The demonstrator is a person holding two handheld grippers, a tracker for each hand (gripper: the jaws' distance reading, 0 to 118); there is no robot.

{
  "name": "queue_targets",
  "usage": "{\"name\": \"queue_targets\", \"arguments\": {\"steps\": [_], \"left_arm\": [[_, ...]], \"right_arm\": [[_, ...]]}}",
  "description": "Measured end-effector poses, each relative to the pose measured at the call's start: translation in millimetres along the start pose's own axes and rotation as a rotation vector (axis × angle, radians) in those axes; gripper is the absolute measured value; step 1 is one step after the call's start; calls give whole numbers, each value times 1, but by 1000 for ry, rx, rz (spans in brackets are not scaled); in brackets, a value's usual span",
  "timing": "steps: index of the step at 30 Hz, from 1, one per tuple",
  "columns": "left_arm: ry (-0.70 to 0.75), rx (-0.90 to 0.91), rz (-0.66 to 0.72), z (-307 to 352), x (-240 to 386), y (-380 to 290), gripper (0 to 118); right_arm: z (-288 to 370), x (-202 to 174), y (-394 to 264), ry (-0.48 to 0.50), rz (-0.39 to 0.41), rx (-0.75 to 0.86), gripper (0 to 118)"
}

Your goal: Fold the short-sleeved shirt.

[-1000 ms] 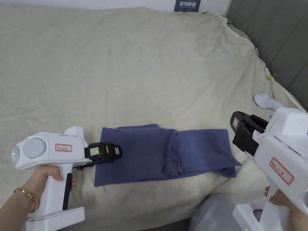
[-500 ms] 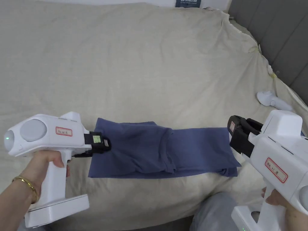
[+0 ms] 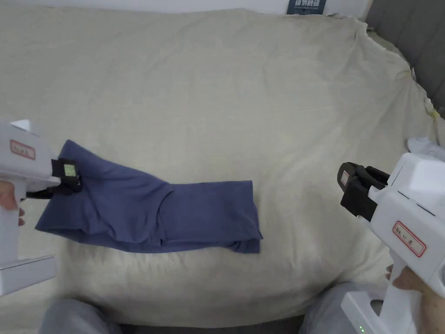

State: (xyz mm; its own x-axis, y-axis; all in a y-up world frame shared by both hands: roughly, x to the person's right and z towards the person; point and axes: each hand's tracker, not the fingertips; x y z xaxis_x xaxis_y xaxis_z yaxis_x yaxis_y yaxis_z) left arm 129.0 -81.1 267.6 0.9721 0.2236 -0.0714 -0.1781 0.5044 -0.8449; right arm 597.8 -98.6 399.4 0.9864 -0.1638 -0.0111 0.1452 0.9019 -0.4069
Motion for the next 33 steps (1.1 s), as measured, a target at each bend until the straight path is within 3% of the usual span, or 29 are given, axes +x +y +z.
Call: {"name": "queue_targets", "arguments": {"steps": [3, 7, 11, 22, 24, 25, 27, 29, 33], "left_arm": [[-112, 14, -3, 10, 36, 4, 10], [-155, 6, -148, 6, 95, 1, 10], [-212, -39, -182, -22, 144, -7, 10], [-51, -190, -454, -139, 271, -62, 12], [-25, -220, -474, -163, 282, -72, 23], [-26, -223, -470, -173, 285, -75, 36], [-64, -223, -444, -179, 287, -79, 76], [-191, -243, -422, -172, 288, -76, 103], [-361, -163, -268, -133, 265, -50, 104]], "right_arm": [[1, -2, -1, 10, -7, -2, 0], [8, 2, -1, 6, -4, 9, 0], [14, 11, 0, -13, -27, 25, 0], [30, 42, -6, -88, -69, 22, 0], [32, 46, -8, -103, -78, 15, 0], [33, 48, -9, -108, -82, 13, 0], [34, 50, -9, -113, -87, 10, 0], [33, 50, -9, -116, -80, 4, 0], [32, 43, -2, -93, -68, 11, 0]]}}
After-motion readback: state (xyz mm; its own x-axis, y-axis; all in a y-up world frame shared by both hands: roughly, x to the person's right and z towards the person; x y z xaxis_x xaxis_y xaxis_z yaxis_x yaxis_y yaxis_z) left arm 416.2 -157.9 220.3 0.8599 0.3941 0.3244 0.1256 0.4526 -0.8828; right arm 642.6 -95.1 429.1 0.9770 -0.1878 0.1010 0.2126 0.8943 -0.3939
